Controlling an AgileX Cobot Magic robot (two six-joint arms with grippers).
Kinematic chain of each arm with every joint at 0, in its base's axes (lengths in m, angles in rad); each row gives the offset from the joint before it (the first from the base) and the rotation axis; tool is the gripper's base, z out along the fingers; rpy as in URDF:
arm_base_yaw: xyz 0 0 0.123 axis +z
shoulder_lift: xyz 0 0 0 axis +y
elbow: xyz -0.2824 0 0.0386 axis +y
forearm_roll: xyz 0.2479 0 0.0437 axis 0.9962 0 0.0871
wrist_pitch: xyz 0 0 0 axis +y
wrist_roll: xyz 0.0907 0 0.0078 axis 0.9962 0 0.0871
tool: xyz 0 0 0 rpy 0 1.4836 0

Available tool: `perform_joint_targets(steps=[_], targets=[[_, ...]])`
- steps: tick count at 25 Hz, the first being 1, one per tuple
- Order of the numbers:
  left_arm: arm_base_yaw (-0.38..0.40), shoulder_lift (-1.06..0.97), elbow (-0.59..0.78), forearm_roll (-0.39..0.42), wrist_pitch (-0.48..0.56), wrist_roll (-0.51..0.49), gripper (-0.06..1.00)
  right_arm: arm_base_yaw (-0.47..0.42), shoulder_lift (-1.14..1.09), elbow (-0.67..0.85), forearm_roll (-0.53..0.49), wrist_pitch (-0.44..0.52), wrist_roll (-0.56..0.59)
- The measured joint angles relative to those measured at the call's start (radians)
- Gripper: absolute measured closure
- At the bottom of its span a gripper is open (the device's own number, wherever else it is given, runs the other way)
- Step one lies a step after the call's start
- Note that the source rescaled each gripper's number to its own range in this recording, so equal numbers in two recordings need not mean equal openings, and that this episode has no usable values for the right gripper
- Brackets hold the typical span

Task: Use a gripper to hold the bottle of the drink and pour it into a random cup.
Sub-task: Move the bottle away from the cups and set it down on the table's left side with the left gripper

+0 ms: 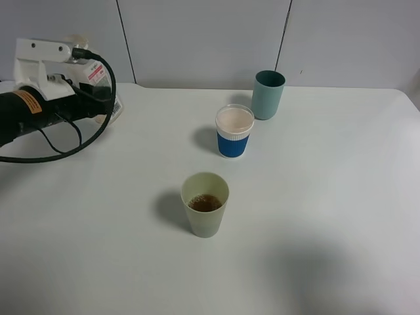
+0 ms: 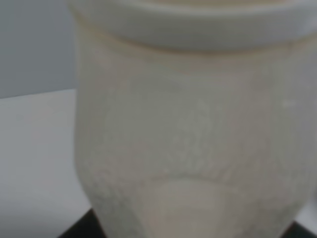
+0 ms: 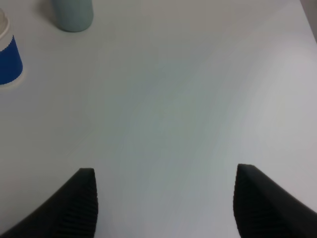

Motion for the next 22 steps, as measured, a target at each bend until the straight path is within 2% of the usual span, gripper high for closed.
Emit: perform_joint_targets(steps=[3,12,16,18,22], targets=[[0.025,0.048,0.014,0.0,-0.062,0.0,0.94,0.0,0.0,0.0,0.0,0.0,0.0],[0.033,0.175,0.015,0.001,-0.093,0.0,0.94,0.0,0.0,0.0,0.0,0.0,0.0],[0.033,0.198,0.015,0.032,-0.095,0.0,0.94,0.0,0.0,0.0,0.0,0.0,0.0],[0.033,0.199,0.015,0.057,-0.096,0.018,0.94,0.0,0.0,0.0,0.0,0.0,0.0],[0.033,0.199,0.015,0.12,-0.094,0.12,0.94,0.0,0.0,0.0,0.0,0.0,0.0]])
